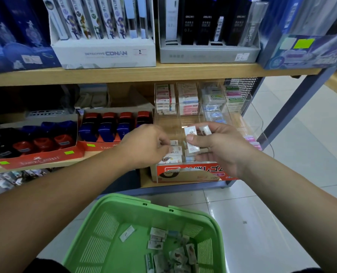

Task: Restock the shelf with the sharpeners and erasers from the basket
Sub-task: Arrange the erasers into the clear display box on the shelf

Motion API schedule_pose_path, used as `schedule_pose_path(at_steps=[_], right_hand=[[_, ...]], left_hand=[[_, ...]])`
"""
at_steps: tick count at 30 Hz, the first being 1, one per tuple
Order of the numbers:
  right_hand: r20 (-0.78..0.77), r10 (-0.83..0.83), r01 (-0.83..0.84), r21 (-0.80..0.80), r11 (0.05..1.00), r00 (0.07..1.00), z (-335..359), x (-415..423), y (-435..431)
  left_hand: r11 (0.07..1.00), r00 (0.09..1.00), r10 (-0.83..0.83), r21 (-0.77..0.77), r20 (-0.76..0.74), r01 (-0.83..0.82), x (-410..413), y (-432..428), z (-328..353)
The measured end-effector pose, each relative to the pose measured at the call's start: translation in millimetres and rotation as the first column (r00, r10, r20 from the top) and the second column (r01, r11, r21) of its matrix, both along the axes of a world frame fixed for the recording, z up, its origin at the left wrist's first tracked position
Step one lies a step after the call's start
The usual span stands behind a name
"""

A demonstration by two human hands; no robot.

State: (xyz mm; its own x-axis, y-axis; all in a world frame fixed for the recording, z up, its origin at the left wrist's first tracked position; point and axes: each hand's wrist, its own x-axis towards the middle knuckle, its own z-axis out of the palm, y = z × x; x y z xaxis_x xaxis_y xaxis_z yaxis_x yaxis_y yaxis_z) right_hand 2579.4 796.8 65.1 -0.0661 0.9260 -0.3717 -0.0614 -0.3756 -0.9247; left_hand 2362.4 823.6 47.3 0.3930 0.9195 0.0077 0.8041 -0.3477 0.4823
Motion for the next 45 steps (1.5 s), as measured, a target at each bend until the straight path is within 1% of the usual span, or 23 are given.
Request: schedule_pose_path(at_steps=[1,2,4,5,8,12,15,18,20,22,23,25,27,29,31,32,34,36,37,38,41,44,45], right_hand=[[0.042,-0.014,0.013,0.014,1.0,0.999,-0.9,-2.6,1.1],[0.074,-0.019,0.017,0.022,1.0,0.997,-1.5,-5.7,2.0],[0.099,-0.005,0.003,0.025,1.0,0.995,-3.2,-13.6,3.5],[0.091,0.005,-0.007,0.022,1.0,0.996,-3.5,-17.5,3.8],[0.04,0.03,-0.031,0.013,0.999,0.999,-1.0,-24.4,6.3],[0.079,0.036,-0.038,0.025,0.999,0.996,-0.9,-28.2,8.5],[0.054,-0.023,0.02,0.061,0.998,0.998,-2.9,-28.7,12.0],[-0.006,-0.116,0.116,0.084,0.99,0.993,-3.9,-21.6,16.8],[-0.01,-0.09,0.09,0.074,0.993,0.996,-7.1,-21.9,15.6],[0.024,-0.021,0.019,0.055,0.998,1.0,-10.3,-27.6,12.0],[0.044,-0.014,0.012,0.053,0.999,0.999,-10.0,-29.7,11.9],[0.065,-0.075,0.071,0.061,0.996,0.995,-5.2,-28.7,15.3],[0.137,-0.128,0.12,0.065,0.991,0.982,-0.9,-22.3,19.4],[0.222,-0.136,0.128,0.05,0.99,0.966,-1.1,-16.4,20.2],[0.212,-0.142,0.141,0.022,0.99,0.967,-4.1,-13.8,19.4],[0.19,-0.145,0.147,0.006,0.989,0.971,-4.9,-13.4,18.9],[0.175,-0.149,0.152,-0.001,0.988,0.973,-5.5,-11.9,18.7],[0.177,-0.145,0.146,0.01,0.989,0.973,-6.4,-10.8,17.1],[0.181,-0.139,0.138,0.014,0.99,0.974,-7.0,-10.6,16.5],[0.187,-0.126,0.125,0.018,0.992,0.974,-6.3,-10.7,15.4],[0.201,-0.097,0.094,0.024,0.995,0.975,-6.9,-10.2,15.0],[0.205,-0.084,0.079,0.034,0.996,0.975,-9.3,-8.4,15.3],[0.209,-0.072,0.066,0.036,0.997,0.975,-10.3,-7.8,15.2]], left_hand=[[1.0,0.998,0.006,0.018,0.068,-0.007,0.9,0.2,1.8],[0.999,0.981,0.032,-0.011,0.193,-0.03,2.9,0.2,4.3],[0.986,0.891,0.098,-0.168,0.444,-0.025,8.2,-4.5,13.6],[0.978,0.858,0.104,-0.21,0.503,0.005,10.1,-7.1,18.3],[0.983,0.873,0.018,-0.168,0.487,0.073,3.8,-7.4,22.5],[0.943,0.847,0.082,-0.316,0.526,0.106,-4.9,-3.9,25.7],[0.951,0.828,0.107,-0.3,0.55,0.077,-7.2,2.7,25.6],[0.978,0.849,0.117,-0.207,0.515,-0.01,-12.8,11.6,17.5],[0.977,0.873,0.086,-0.211,0.48,0.019,-10.5,11.4,11.4],[0.981,0.897,0.052,-0.189,0.44,0.036,-5.1,10.6,7.1],[0.989,0.906,0.056,-0.148,0.42,0.007,-4.3,12.2,6.1],[0.993,0.911,0.104,-0.099,0.4,-0.07,-8.0,18.1,5.6],[0.993,0.921,0.117,-0.068,0.371,-0.098,-12.3,20.8,5.7],[0.996,0.942,0.094,-0.023,0.323,-0.091,-12.3,19.8,4.5],[0.999,0.962,0.045,0.006,0.27,-0.048,-6.5,16.6,4.7],[0.999,0.976,0.018,0.022,0.216,-0.024,-3.0,15.7,4.6],[0.994,0.999,-0.014,0.107,0.035,0.01,4.5,15.9,3.6],[0.967,0.985,-0.009,0.25,-0.172,0.053,12.3,17.7,3.0],[0.953,0.971,-0.014,0.291,-0.239,0.085,15.7,18.9,2.4],[0.945,0.962,-0.033,0.304,-0.27,0.118,18.7,20.4,1.8],[0.954,0.966,-0.105,0.251,-0.237,0.165,20.4,24.3,-0.7],[0.977,0.988,-0.093,0.178,-0.12,0.113,15.1,23.3,3.3],[0.982,0.991,-0.081,0.163,-0.108,0.098,13.1,22.7,4.5]])
